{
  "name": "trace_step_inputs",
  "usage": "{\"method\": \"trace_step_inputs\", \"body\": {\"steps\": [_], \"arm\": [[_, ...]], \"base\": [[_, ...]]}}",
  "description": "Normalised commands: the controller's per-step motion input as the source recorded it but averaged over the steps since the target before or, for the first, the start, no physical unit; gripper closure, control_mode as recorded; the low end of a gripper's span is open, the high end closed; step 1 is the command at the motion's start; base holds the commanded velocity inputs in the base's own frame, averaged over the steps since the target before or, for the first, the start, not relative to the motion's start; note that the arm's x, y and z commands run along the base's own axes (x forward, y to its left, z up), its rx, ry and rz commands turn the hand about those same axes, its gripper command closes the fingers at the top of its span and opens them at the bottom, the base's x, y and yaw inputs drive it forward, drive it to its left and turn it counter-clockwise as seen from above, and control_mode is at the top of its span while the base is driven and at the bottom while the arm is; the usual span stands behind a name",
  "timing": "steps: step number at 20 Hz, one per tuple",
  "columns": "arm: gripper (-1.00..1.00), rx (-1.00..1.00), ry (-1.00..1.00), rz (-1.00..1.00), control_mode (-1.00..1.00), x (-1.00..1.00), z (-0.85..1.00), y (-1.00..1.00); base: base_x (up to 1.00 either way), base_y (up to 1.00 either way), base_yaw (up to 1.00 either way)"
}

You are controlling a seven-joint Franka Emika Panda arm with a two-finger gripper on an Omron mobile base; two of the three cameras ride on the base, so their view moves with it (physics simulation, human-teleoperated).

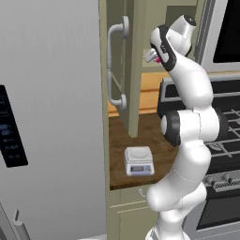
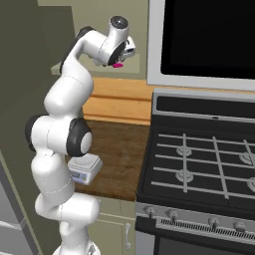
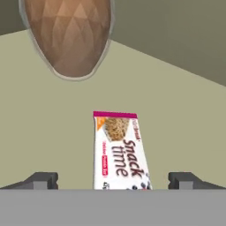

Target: Pick the bar and place it on the digital scale for weighing, and close the cabinet.

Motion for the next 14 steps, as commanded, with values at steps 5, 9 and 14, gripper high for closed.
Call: {"method": "trace_step_inputs", "body": {"steps": [5, 9, 14], "arm": [[1.00, 0.00, 0.01, 0.02, -1.00, 0.00, -0.32, 0.00], [1.00, 0.00, 0.00, 0.02, -1.00, 0.00, -0.40, 0.12], [1.00, 0.00, 0.05, 0.04, -1.00, -0.08, -0.44, 0.01]], "base": [[0.00, 0.00, 0.00], [0.00, 0.00, 0.00], [0.00, 0.00, 0.00]]}}
